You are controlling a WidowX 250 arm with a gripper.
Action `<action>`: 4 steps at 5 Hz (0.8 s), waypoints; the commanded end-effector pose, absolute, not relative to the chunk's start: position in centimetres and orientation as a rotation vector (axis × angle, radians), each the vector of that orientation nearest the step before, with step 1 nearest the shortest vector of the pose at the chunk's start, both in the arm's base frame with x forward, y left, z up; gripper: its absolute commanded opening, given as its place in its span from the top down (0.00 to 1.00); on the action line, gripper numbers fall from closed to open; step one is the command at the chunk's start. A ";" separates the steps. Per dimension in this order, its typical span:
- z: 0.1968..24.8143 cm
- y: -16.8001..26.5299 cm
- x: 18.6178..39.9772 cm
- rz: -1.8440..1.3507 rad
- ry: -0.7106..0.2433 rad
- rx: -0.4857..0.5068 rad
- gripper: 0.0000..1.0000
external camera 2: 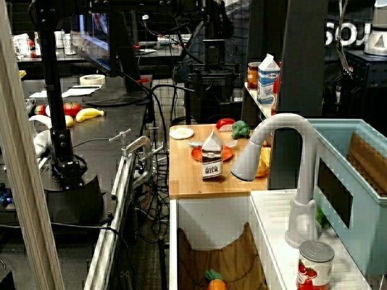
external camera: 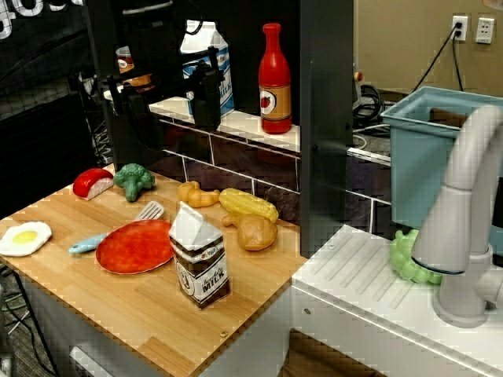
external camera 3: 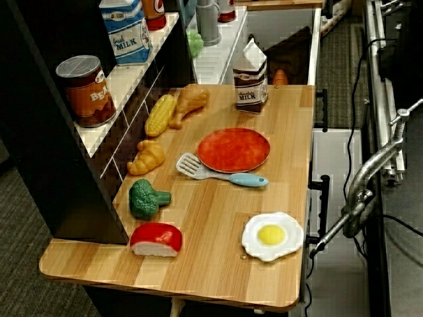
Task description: Lift milk box
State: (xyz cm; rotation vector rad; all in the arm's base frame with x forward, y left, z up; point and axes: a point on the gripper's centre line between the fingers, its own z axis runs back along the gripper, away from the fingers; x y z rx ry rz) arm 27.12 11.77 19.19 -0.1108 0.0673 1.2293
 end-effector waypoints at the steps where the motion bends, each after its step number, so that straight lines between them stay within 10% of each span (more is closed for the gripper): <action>1: 19.2 11.8 27.1 1.229 0.067 -0.111 0.00; 4: 17.5 12.0 27.3 1.209 0.142 -0.090 0.00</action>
